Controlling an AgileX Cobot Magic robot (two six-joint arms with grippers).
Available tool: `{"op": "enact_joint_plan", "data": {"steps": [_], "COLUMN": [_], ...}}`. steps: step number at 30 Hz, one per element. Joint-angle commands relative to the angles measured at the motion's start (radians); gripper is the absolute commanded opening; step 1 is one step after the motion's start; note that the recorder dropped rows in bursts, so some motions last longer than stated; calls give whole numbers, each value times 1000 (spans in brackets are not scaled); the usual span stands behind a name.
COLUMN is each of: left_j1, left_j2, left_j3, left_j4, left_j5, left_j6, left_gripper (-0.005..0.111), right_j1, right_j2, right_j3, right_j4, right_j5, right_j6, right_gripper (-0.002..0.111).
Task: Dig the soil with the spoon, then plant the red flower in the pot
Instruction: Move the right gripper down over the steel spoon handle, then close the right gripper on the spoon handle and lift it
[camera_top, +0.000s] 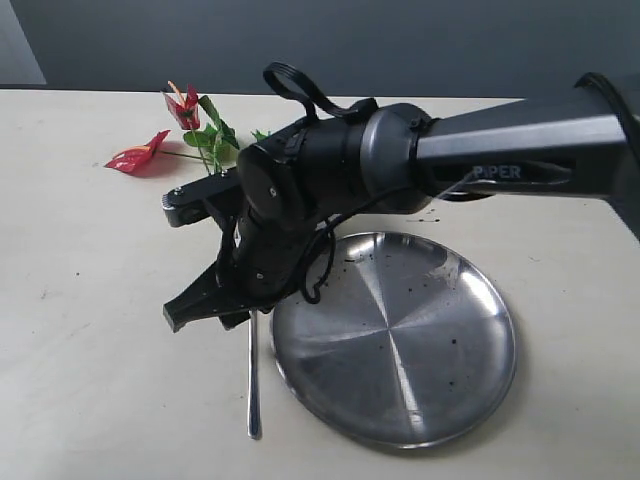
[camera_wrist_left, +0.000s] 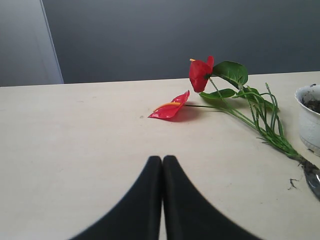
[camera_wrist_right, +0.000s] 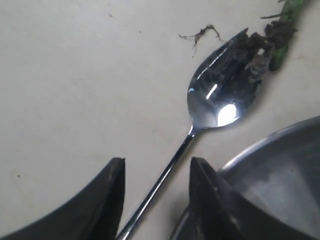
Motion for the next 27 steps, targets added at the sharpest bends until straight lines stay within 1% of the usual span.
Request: {"op": "enact_joint_plan", "data": {"steps": [1,20,27], "left_j1": [-4,-4,-4], "left_j2": [5,5,5], "left_j3": [-3,-3,-3], "left_j4": [-3,-3,-3], "left_j5": [-7,-7,-7], "left_j6": [-1,-1,-1], "left_gripper": [2,2,2], "right_j1": [2,2,-2], "right_j2": [18,34,95], "right_j3": [-8,-8,-8], "right_j4": [9,4,4], "right_j5": [-34,-83,-79], "right_j6": [36,131,133], "right_gripper": [41,41,41]}}
